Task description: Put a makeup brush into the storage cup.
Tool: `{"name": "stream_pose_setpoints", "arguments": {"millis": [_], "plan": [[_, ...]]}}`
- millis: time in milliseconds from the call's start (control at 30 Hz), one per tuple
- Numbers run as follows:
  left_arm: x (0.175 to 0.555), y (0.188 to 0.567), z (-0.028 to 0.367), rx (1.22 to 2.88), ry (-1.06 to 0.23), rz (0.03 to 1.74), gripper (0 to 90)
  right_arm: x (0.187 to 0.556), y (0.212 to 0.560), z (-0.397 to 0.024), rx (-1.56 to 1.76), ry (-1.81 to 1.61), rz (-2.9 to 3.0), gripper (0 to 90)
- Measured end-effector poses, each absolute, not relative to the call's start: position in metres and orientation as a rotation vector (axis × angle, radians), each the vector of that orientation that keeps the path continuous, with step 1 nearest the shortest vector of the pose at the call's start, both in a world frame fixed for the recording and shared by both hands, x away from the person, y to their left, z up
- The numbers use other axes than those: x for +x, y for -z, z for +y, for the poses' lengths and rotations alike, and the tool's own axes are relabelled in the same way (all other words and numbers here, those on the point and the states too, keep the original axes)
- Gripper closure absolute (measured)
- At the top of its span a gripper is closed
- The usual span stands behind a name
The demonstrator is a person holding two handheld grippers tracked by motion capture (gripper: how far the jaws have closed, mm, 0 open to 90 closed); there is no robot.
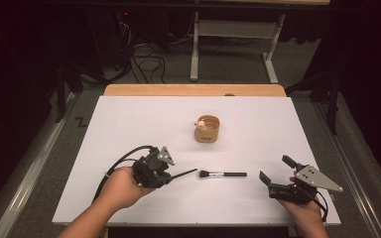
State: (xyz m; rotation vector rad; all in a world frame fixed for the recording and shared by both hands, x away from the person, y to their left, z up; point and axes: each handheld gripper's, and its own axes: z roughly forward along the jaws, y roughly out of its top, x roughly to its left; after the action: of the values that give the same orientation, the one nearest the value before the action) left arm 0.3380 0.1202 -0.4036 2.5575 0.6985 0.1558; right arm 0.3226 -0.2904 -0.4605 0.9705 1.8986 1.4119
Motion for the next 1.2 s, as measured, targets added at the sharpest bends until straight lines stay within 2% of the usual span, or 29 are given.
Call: {"name": "stream_pose_setpoints", "arguments": {"millis": [567,900,1100,1200], "plan": [[0.321,0.414,0.106,2.508,-0.134,0.469,83.2,0.322,0.461,-0.285,0.938,-1.395,1.935,5.7],[0.327,0.422,0.105,2.508,-0.095,0.468,83.1,0.317,0.457,-0.261,0.823,-1.360,2.087,15.1],[0.331,0.423,0.106,2.506,-0.087,0.486,83.2,0.317,0.451,-0.240,0.726,-1.339,2.207,16.8],[0.330,0.423,0.106,2.510,-0.085,0.489,83.1,0.319,0.448,-0.228,0.687,-1.325,2.252,22.9]]}}
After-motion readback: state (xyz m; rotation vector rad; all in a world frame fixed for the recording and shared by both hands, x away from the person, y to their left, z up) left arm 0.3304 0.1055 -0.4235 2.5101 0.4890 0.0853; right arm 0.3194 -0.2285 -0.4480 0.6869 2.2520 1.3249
